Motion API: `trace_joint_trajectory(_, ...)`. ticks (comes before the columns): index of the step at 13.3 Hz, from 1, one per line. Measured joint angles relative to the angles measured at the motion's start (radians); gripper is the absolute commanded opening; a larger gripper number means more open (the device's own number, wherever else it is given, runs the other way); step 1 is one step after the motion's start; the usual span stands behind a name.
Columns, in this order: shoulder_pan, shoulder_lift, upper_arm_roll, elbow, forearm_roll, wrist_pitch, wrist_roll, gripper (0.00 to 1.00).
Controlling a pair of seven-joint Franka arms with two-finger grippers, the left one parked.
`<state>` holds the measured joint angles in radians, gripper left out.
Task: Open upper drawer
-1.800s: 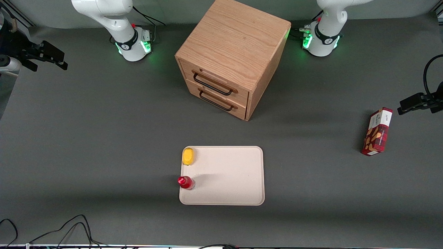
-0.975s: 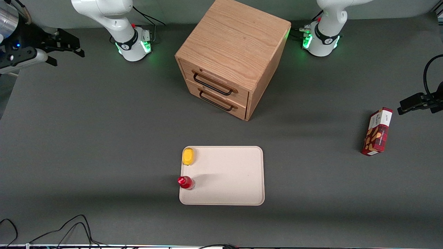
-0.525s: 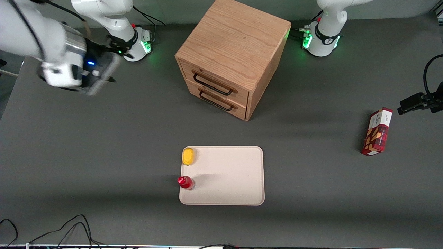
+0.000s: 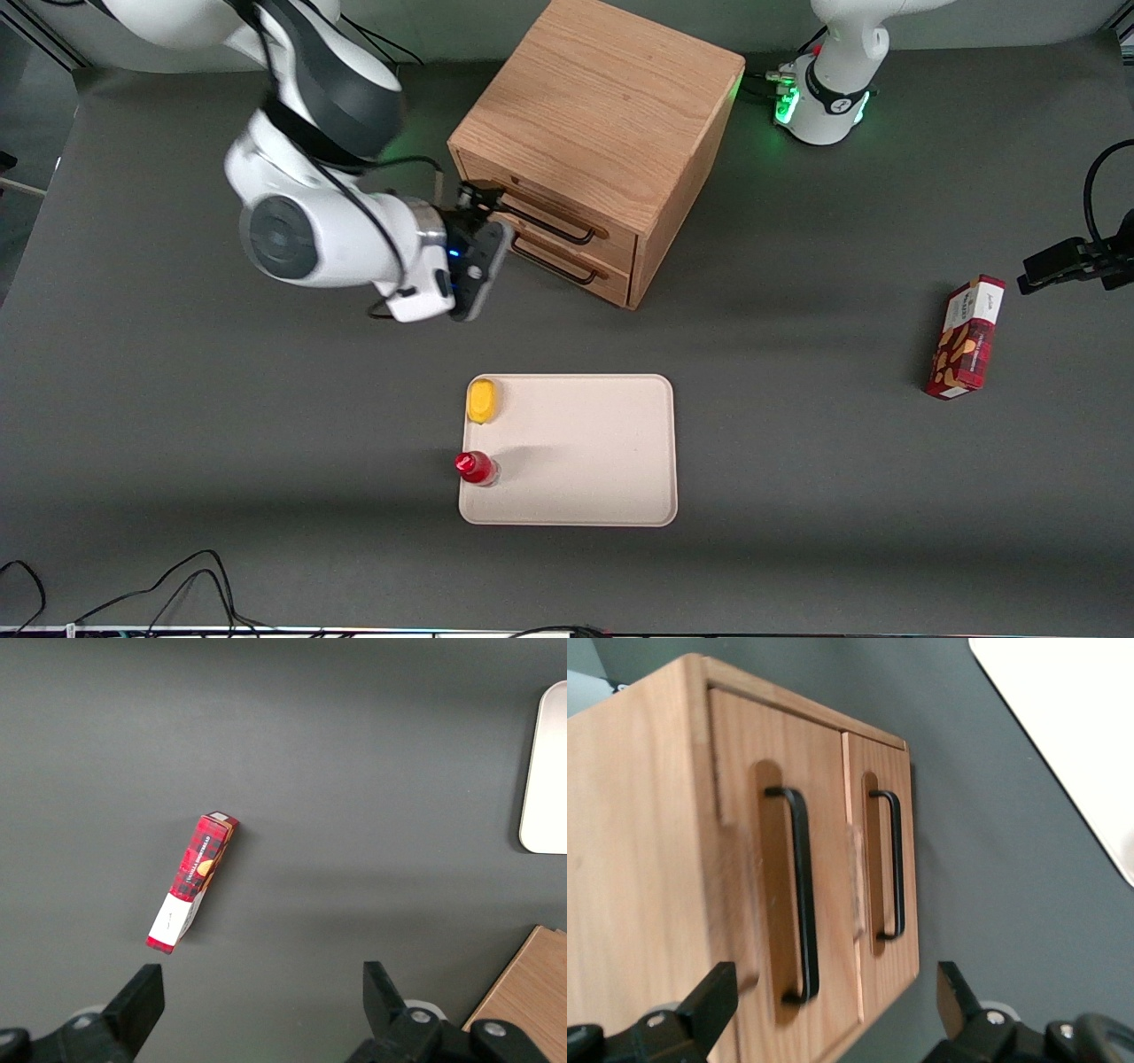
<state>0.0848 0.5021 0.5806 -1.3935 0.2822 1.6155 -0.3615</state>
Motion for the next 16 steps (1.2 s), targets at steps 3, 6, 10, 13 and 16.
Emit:
trace_joint_trajectory(3,0.011,0.072,0.034,-0.04,-0.028,0.08,0.022,1.0)
trace_joint_trajectory(6,0.01,0.078,0.055,-0.107,-0.029,0.117,0.026,1.0)
trace_joint_trajectory(10,0.009,0.076,0.072,-0.15,-0.03,0.14,0.031,1.0)
trace_joint_trajectory(13,0.004,0.076,0.071,-0.171,-0.039,0.168,0.031,1.0)
trace_joint_trajectory(16,-0.012,0.08,0.062,-0.157,-0.044,0.182,0.031,1.0)
